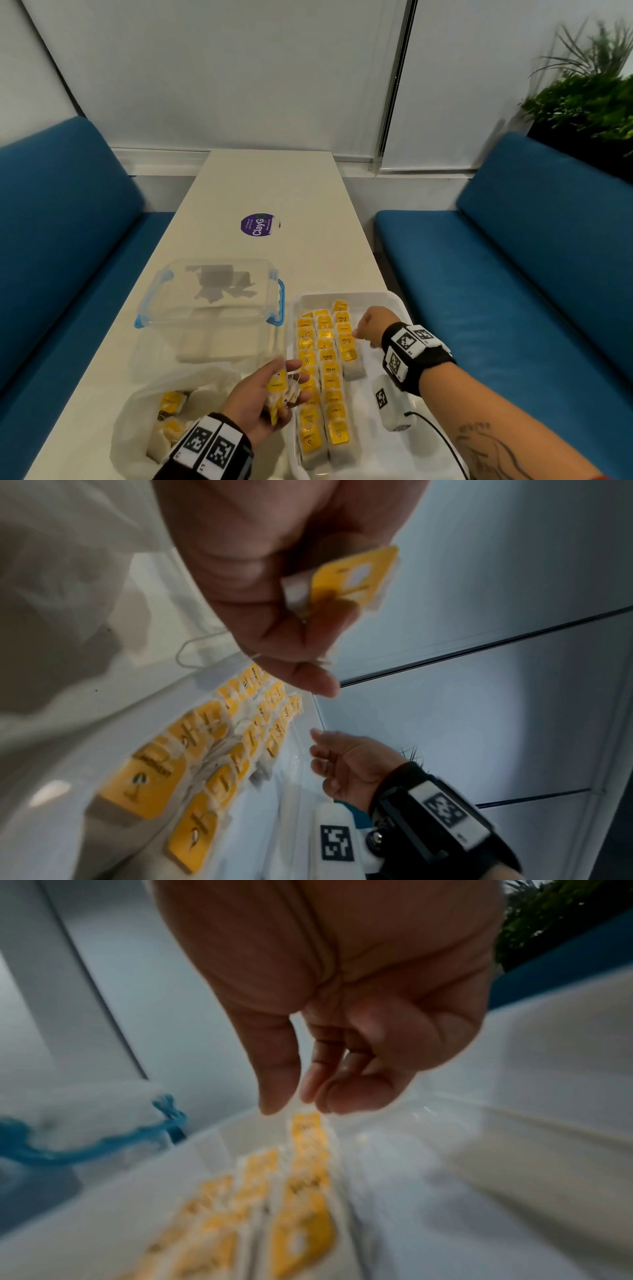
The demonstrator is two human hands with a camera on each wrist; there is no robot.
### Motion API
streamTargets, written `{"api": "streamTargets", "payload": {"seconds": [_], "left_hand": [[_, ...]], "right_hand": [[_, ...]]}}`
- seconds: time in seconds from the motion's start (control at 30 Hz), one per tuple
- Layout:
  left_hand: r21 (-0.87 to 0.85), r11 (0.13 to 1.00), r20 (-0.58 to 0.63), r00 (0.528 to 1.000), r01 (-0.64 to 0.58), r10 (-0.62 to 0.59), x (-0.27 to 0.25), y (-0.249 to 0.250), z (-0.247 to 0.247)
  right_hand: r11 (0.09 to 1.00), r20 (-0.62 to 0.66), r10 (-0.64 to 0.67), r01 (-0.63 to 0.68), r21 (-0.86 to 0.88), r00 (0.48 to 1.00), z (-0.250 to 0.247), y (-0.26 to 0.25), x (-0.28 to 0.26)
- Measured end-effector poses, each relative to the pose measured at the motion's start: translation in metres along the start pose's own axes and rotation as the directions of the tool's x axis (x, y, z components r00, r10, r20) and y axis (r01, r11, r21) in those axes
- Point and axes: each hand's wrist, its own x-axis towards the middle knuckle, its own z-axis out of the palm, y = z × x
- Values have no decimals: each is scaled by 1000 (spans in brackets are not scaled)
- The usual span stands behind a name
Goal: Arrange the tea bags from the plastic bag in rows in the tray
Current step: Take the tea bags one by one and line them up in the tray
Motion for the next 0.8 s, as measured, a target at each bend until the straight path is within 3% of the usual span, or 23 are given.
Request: {"api": "streamTargets", "payload": {"seconds": [0.1, 0.27, 0.33, 0.47, 0.63, 0.8], "left_hand": [[-73, 997, 47, 999, 13, -10, -1, 3, 4], [-107, 994, 85, 996, 12, -3, -4, 1, 12], [-112, 994, 82, 997, 5, 4, -6, -1, 15], [-49, 999, 85, 996, -4, 8, -8, -7, 16], [-62, 996, 100, 993, -65, 71, -11, -16, 19], [-55, 995, 111, 990, -84, 89, -15, -18, 21]], "right_hand": [[931, -33, -254, 253, 263, 967, -17, -16, -40], [804, 116, -558, 501, 321, 821, -14, -43, -98], [803, 128, -568, 514, 300, 813, -1, -48, -107], [827, -30, -447, 426, 367, 894, 17, -45, -109], [883, -10, -377, 363, 298, 926, 29, -44, -114], [810, -37, -312, 286, 511, 949, 33, -44, -118]]}}
